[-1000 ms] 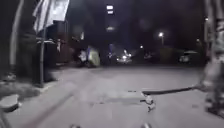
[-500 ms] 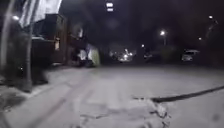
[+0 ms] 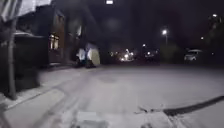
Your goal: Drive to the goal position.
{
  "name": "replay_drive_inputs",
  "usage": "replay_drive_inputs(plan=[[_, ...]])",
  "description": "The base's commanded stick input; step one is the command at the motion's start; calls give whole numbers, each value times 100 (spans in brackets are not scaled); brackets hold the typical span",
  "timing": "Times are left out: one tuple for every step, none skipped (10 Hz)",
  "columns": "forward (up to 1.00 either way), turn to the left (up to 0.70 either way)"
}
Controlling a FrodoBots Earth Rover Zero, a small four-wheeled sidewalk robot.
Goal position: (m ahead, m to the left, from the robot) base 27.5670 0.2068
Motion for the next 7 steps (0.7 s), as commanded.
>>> replay_drive_inputs(plan=[[70,0],[70,0],[70,0],[70,0],[70,0],[70,0],[70,0]])
